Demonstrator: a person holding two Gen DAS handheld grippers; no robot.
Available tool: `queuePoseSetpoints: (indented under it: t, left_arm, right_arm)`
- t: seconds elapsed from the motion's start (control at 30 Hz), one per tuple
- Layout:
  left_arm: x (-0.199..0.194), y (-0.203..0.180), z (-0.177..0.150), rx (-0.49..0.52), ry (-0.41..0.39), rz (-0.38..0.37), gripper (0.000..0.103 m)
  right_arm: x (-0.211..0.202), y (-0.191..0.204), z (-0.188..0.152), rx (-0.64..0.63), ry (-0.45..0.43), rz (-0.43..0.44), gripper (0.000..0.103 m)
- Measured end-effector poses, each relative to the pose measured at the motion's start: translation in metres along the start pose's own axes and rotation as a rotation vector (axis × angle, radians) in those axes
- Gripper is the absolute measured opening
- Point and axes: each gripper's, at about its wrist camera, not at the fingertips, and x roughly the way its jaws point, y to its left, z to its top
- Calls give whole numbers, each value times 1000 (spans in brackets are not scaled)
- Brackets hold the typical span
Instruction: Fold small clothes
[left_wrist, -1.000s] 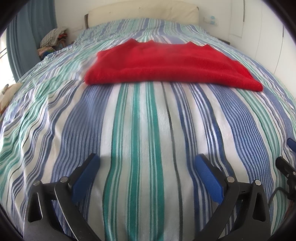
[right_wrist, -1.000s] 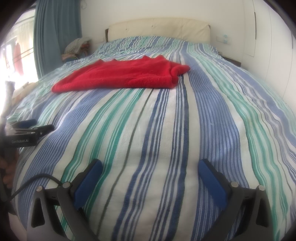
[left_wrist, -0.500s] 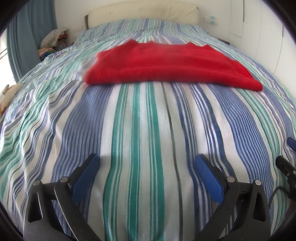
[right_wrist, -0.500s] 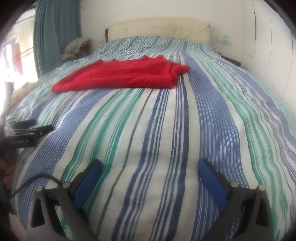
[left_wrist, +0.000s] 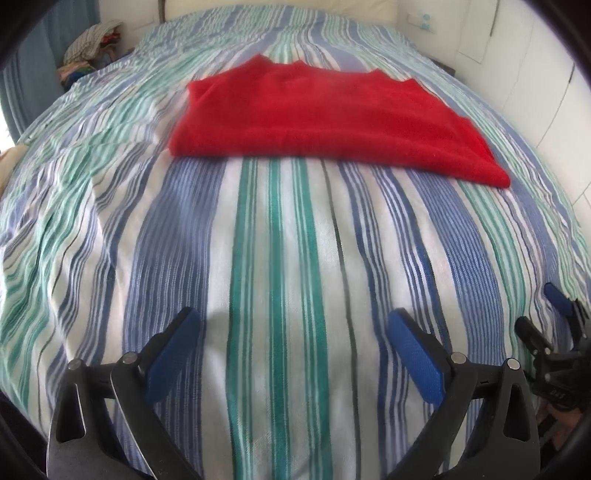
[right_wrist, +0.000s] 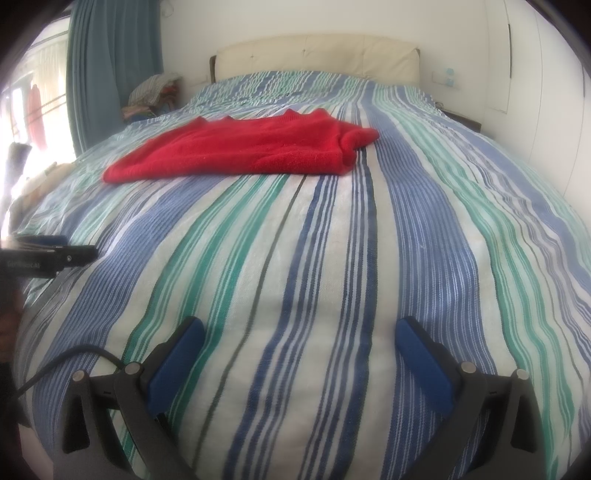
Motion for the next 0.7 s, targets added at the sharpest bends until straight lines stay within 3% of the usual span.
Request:
queuePoseSetpoints:
  t: [0.13,0.23,0.37,0.47,0.53,0.7]
  left_arm:
    - [-27,29,18,-23,-103,19,102]
    - [-28,48,21,-32,-174,60,102]
    - [-9,66,11,-63,-145,115,101]
    - [-10,70,13,-101,-163,96,101]
    - [-13,72,13,-104,-181,101,101]
    - [-9,85,16,-164,-153,88,101]
  right_arm:
    - [-3,0,15,-8,79,8,102]
    - [-11,-7,43,23,69,103,102]
    - [1,-31,117,70,20,157,102]
    - [45,-67,171,218,71,199,102]
    - [83,-91,193,325,123,186,94]
    - [163,-110,203,547,269,292,81]
